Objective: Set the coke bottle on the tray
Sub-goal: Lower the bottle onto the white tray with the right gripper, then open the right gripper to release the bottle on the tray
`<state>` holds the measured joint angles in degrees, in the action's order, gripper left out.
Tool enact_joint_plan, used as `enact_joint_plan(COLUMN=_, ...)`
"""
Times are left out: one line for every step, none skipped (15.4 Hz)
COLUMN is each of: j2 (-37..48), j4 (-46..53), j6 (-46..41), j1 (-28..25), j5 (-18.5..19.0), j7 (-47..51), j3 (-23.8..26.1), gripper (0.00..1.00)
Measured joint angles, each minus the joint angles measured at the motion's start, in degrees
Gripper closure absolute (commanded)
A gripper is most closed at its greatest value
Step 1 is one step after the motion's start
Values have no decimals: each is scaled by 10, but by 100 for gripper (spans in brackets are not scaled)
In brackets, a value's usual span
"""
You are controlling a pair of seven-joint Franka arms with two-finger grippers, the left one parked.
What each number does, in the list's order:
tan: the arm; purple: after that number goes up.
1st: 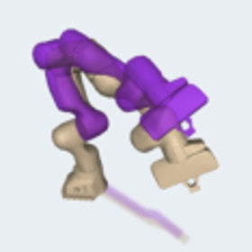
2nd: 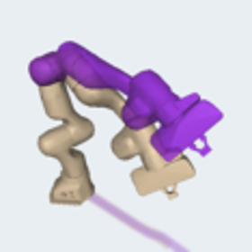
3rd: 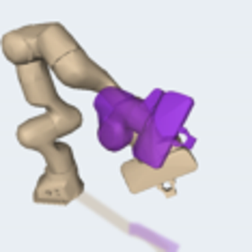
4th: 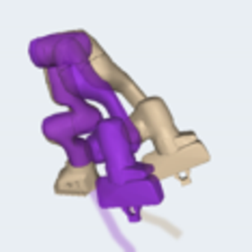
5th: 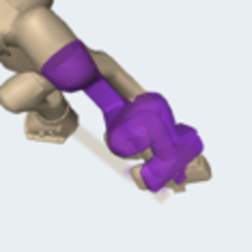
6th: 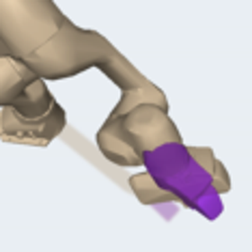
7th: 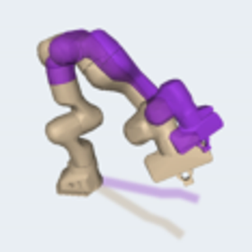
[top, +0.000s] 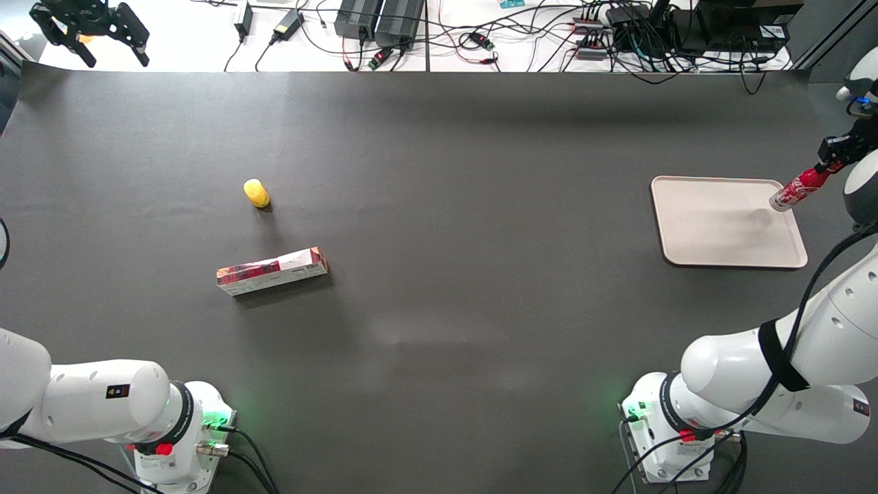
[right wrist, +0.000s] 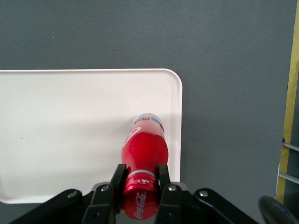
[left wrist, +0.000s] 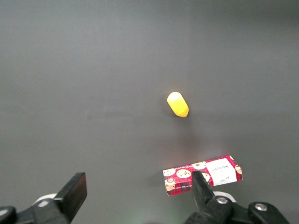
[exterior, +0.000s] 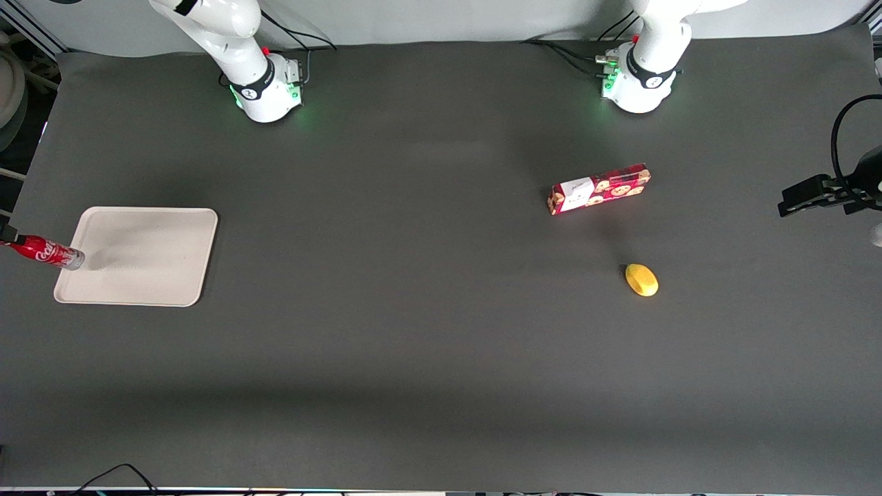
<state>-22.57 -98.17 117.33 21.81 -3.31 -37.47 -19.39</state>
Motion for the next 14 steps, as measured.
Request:
enact_joint_plan(j2=-1, j4=-11, j6=18, j1=0, j5=0, j7=0, j3=0, gripper=100)
enact_joint_plan(j2=-2, j4=-22, j6=35, j1=1, j5=0, j7=-4, j3=0, gripper=100)
enact_joint_plan(j2=-4, j4=-32, j6=49, j1=3, j5=0, j7=-13, j3=0, gripper=100)
enact_joint_plan(j2=-7, j4=-37, j6=58, j1=5, j5=0, j7=-21, j3=0, gripper=100)
enact_joint_plan(j2=-10, j4=-41, j6=65, j1=7, j5=0, j7=-26, j3=0, gripper=100)
enact_joint_plan(j2=-13, j4=-42, j6=67, j1=9, j5=0, j7=-28, j3=0, gripper=100)
enact_joint_plan(j2=-15, j4=-42, j6=69, j1=10, j5=0, j7=-29, j3=0, gripper=87)
enact_joint_plan(j2=-16, j4=-42, j6=71, j1=10, j5=0, j7=-30, j3=0, gripper=51)
enact_joint_plan(j2=-17, j4=-43, j6=73, j1=10, j5=0, j7=-30, j3=0, gripper=13)
enact_joint_plan(j2=-18, j4=-43, j6=75, j1=10, j5=0, j7=-30, j3=1, gripper=0)
enact_joint_plan(j2=-18, j4=-43, j6=77, j1=10, j5=0, j7=-31, j3=3, gripper=0)
enact_joint_plan(j2=-18, j4=-43, j6=78, j1=10, j5=0, j7=-31, j3=6, gripper=0)
enact_joint_plan(j2=-18, j4=-43, j6=78, j1=10, j5=0, j7=-31, j3=9, gripper=0)
enact_joint_plan(j2=-17, j4=-43, j6=80, j1=10, j5=0, j7=-31, j3=10, gripper=0)
